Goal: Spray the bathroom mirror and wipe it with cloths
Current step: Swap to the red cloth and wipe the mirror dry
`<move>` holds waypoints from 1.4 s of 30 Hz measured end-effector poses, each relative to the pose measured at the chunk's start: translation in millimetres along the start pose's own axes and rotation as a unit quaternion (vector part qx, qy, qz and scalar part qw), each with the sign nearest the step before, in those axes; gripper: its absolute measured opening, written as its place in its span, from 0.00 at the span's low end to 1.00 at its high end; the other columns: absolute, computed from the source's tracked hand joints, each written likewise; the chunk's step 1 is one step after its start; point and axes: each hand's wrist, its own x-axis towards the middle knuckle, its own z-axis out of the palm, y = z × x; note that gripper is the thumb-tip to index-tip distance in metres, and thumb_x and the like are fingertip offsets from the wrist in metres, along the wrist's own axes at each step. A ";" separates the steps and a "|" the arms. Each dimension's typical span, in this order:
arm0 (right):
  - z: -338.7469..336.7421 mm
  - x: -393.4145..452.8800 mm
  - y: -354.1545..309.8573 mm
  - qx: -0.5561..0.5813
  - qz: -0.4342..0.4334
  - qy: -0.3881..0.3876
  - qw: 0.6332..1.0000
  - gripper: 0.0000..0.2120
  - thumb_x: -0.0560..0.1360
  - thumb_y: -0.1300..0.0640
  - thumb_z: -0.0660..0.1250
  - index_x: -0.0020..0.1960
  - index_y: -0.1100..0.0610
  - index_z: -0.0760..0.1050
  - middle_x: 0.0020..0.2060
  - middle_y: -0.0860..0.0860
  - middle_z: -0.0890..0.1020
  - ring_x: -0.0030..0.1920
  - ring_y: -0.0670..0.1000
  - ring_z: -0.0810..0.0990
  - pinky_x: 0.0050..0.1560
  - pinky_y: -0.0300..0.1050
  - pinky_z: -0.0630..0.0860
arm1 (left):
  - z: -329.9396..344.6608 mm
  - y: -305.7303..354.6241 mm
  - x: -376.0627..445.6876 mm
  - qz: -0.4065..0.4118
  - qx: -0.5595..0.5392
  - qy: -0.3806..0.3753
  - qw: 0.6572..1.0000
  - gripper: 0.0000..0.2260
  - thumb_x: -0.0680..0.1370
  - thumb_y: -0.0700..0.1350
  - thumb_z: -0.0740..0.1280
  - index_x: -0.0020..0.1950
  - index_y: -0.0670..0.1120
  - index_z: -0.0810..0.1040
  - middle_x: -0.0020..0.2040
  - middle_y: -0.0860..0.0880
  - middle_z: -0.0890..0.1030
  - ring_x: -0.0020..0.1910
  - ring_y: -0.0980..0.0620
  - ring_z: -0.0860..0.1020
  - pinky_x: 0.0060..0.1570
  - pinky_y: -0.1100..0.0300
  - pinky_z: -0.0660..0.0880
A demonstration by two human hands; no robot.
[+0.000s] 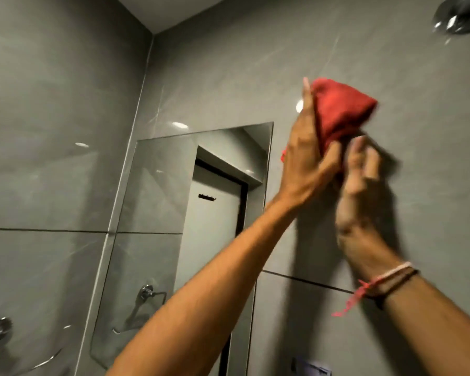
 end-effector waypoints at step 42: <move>-496.0 -650.7 113.2 -0.329 0.762 -0.019 0.558 0.31 0.76 0.79 0.57 0.78 0.68 0.65 0.71 0.69 0.76 0.66 0.60 0.78 0.74 0.60 0.73 | 36.5 201.0 -810.6 -0.709 -0.049 -0.501 0.494 0.18 0.72 0.28 0.63 0.59 0.42 0.71 0.50 0.48 0.80 0.49 0.48 0.79 0.42 0.67 0.70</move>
